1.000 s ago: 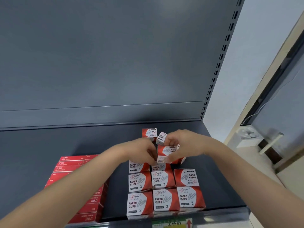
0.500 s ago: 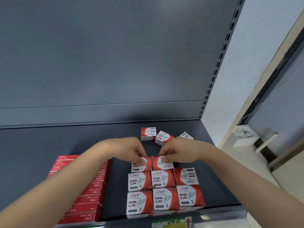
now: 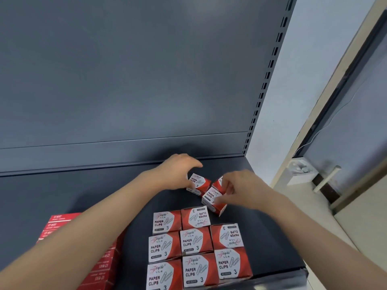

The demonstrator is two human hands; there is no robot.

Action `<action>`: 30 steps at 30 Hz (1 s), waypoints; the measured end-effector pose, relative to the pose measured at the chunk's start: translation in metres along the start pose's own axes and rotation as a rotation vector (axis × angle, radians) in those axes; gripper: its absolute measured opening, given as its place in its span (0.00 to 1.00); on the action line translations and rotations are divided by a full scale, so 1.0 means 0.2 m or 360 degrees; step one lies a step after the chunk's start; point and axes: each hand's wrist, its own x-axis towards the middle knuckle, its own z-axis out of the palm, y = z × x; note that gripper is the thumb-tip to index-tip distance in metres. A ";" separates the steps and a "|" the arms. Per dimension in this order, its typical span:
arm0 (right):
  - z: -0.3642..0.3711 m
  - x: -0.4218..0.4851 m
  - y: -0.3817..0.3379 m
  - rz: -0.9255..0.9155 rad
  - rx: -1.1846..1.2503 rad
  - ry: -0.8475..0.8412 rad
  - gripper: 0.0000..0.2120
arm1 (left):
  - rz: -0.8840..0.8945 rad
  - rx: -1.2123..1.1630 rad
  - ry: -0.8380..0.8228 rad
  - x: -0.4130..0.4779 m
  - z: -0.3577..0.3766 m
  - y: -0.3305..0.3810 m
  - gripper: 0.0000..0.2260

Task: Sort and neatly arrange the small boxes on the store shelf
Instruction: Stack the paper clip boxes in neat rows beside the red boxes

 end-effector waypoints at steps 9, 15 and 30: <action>0.04 -0.02 -0.02 -0.0002 -0.0165 0.0042 0.23 | 0.0092 0.0138 -0.0120 0.12 0.04 0.01 0.21; -0.07 -0.07 0.16 0.0279 0.0349 0.0067 0.13 | -0.0059 -0.0314 0.0022 0.02 -0.14 0.13 0.19; -0.08 -0.18 0.20 0.0115 0.0725 -0.0155 0.13 | -0.0092 -0.0448 -0.0575 -0.10 -0.02 0.35 0.15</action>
